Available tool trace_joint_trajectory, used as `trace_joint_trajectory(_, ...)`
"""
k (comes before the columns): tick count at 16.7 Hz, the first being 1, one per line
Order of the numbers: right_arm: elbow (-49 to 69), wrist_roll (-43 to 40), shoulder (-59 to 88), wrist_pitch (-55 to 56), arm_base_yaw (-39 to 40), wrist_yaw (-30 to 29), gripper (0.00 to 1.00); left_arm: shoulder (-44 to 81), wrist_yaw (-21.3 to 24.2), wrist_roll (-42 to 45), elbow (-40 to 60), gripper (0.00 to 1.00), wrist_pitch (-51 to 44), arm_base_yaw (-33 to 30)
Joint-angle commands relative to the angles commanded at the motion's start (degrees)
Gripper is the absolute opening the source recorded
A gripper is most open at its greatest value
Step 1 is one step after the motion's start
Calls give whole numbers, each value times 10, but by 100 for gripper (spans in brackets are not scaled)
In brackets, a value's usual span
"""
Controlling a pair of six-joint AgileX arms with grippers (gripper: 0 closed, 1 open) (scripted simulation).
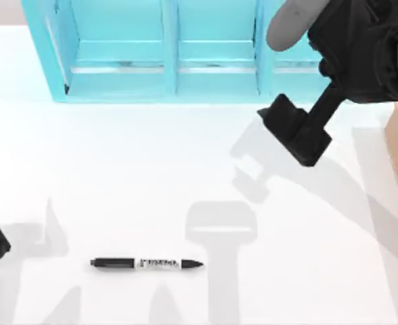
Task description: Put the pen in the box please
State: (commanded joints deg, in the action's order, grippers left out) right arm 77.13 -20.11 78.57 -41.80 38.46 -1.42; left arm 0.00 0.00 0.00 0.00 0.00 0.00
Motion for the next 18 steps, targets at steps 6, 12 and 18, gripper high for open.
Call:
trace_joint_trajectory(6, 280, -44, 311, -165, 127, -19, 100, 0, 0, 0, 0, 100, 0, 0)
trace_joint_trajectory(12, 436, -69, 536, -296, 204, -38, 100, 0, 0, 0, 0, 100, 0, 0)
trace_joint_trajectory(18, 463, -73, 579, -326, 219, -43, 100, 0, 0, 0, 0, 100, 0, 0)
